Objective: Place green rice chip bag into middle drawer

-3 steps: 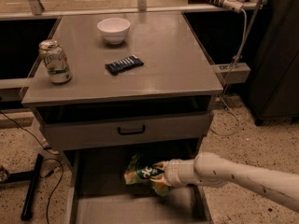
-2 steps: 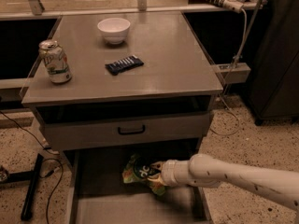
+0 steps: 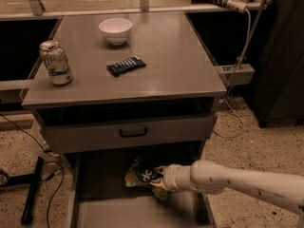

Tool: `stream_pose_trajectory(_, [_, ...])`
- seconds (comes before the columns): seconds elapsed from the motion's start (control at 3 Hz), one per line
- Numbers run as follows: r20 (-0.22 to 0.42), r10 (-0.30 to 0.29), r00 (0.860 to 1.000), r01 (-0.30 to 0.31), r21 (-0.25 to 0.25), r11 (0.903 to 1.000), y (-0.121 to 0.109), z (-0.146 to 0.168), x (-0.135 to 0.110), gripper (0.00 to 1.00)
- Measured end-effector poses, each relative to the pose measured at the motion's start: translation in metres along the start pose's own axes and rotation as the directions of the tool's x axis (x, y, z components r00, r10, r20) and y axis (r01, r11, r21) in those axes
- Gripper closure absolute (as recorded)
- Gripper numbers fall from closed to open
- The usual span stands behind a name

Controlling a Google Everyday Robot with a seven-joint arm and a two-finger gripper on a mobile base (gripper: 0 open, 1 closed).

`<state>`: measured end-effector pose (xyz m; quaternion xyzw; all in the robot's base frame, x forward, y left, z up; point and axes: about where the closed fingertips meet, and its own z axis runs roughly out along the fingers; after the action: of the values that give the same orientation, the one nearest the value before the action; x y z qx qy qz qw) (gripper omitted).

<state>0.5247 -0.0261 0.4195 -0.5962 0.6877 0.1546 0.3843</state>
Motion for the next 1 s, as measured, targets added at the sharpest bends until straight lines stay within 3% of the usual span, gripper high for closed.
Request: stream_pose_trajectory(1.0, [0.000, 0.000, 1.000, 0.000, 0.000, 1.0000, 0.0001, 0.0001, 0.0000, 0.12])
